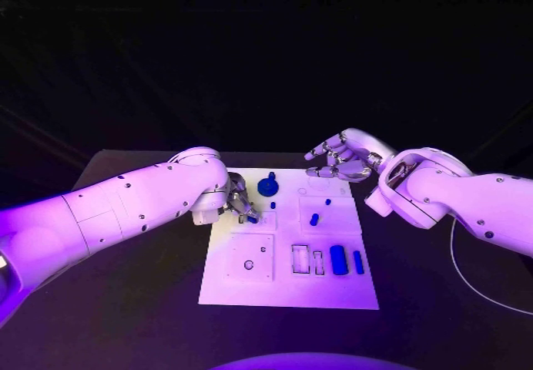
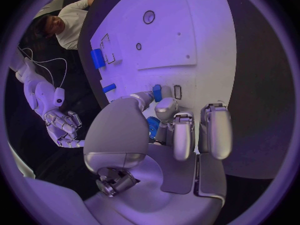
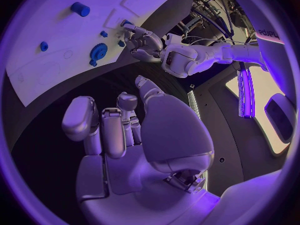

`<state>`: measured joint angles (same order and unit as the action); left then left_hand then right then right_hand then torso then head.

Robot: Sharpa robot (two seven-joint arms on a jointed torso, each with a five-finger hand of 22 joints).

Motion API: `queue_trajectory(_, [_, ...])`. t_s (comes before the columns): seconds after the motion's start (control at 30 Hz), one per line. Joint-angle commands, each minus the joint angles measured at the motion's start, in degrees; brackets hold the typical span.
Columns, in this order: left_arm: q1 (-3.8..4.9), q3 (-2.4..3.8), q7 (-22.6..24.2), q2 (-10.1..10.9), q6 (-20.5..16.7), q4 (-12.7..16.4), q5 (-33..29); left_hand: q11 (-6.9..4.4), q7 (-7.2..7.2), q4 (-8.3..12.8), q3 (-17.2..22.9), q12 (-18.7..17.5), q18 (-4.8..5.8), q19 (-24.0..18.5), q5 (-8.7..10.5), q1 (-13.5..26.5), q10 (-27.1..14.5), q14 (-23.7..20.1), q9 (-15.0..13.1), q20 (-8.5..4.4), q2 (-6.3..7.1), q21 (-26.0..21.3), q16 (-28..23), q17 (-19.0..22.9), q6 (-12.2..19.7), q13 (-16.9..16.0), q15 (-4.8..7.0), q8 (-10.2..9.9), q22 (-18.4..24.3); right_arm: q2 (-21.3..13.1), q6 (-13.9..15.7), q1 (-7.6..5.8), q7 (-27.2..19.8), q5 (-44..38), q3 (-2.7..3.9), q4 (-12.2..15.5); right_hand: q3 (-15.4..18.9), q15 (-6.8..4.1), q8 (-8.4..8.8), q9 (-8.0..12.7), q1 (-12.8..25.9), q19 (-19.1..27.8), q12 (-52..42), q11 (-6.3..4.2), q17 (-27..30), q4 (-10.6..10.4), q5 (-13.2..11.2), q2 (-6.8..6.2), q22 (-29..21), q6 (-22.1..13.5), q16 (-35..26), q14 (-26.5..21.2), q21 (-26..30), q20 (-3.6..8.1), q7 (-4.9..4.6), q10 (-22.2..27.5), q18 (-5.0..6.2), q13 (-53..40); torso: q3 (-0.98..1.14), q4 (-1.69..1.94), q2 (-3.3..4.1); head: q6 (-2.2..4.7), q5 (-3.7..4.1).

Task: Assemble the parts on the task board

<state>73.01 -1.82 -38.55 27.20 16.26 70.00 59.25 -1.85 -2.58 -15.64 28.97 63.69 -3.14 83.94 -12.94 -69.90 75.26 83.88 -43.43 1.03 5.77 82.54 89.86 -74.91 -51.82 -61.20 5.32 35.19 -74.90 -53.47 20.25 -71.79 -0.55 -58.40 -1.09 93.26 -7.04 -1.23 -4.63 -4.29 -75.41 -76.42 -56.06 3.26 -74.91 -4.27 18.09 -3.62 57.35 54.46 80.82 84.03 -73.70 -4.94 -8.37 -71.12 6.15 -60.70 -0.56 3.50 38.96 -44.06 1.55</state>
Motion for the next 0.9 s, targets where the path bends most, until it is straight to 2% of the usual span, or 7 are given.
queue_trajectory(0.03, [-0.22,-0.14,0.5,-0.2,-0.2,0.1,1.6,-0.01,0.31,9.6,9.8,0.1,0.90,2.1,0.24,0.2,0.3,6.1,0.0,0.10,-0.28,0.0,0.1,-15.1,0.1,0.0,-0.13,0.2,-7.2,0.1,-0.7,0.05,0.0,-0.5,0.00,0.0,0.3,0.03,-0.35,-0.1,0.3,0.0,-0.2,0.02,-1.7,-0.2,0.0,0.20,0.0,0.4,-0.3,3.1,0.2,0.23,-0.13,-0.5,0.02,0.1,0.03,-0.01,-0.01,-0.08,0.04])
queue_trajectory(0.33, [-0.36,-0.21,0.6,-0.3,-0.5,0.3,2.3,0.00,0.30,9.6,9.9,0.1,0.91,2.1,0.25,0.3,0.3,6.1,0.0,0.10,-0.29,0.0,0.1,-15.1,0.1,0.0,-0.13,0.2,-7.2,0.1,-0.8,0.06,0.0,-0.5,-0.01,0.0,0.3,0.03,-0.35,-0.1,0.3,0.0,-0.2,0.02,-1.7,-0.2,0.0,0.20,0.0,0.4,-0.3,3.1,0.2,0.23,-0.13,-0.5,0.02,0.1,0.06,-0.06,0.03,-0.10,0.03])
queue_trajectory(0.9, [-0.60,-0.30,0.3,-0.9,1.5,-0.2,2.7,0.00,0.28,10.2,10.3,0.1,0.93,2.2,0.31,0.4,0.3,6.1,-0.2,0.09,-0.13,0.1,0.1,-15.1,0.2,0.1,-0.14,0.2,-7.3,0.1,-1.0,0.09,0.1,-0.5,-0.03,0.0,0.3,0.03,-0.35,-0.1,0.3,0.0,-0.2,0.02,-1.7,-0.2,0.0,0.20,0.0,0.4,-0.3,3.1,0.2,0.23,-0.13,-0.5,0.02,0.1,0.02,-0.01,0.04,-0.39,0.24])
